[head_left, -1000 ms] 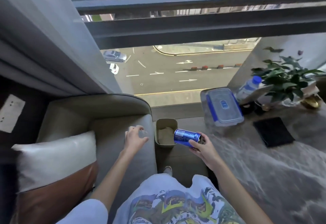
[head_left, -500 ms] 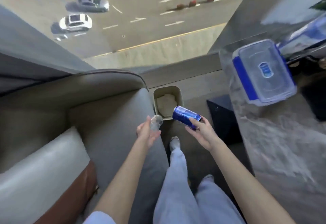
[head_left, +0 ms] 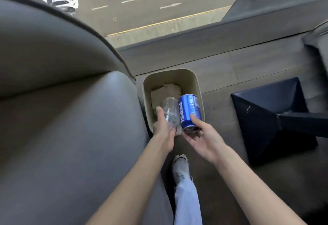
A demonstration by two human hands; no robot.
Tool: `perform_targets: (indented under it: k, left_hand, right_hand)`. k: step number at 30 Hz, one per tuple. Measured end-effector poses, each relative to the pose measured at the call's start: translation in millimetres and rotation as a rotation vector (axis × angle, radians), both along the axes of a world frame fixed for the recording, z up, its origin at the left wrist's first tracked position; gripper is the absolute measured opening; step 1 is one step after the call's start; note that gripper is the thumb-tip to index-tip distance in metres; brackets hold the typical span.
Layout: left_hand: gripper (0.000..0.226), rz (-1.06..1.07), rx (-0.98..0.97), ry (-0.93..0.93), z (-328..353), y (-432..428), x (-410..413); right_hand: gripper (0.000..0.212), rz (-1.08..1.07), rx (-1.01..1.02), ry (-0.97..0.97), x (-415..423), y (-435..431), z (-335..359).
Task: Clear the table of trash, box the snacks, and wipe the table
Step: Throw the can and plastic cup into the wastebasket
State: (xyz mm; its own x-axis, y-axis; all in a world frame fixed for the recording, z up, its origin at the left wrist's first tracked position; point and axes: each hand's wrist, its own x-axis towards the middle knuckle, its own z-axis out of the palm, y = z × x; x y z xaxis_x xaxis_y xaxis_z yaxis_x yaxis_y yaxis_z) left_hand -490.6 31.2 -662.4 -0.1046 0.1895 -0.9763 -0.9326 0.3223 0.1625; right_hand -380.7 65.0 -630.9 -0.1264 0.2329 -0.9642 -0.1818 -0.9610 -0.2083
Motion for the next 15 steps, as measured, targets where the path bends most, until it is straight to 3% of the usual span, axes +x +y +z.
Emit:
perform_targets:
  k: [5,10,15]
  left_hand:
    - [0.060,-0.041,-0.066,0.037,-73,8,-9]
    - [0.058,-0.316,-0.284,0.270,-104,16,-12]
    - [0.071,-0.691,-0.206,0.558,-101,18,-15]
  right_hand:
    - [0.060,0.206,0.068,-0.172,-24,13,-81]
    - [0.069,0.911,0.373,-0.656,-32,24,-120]
    - [0.077,1.125,0.536,-0.639,-30,23,-127]
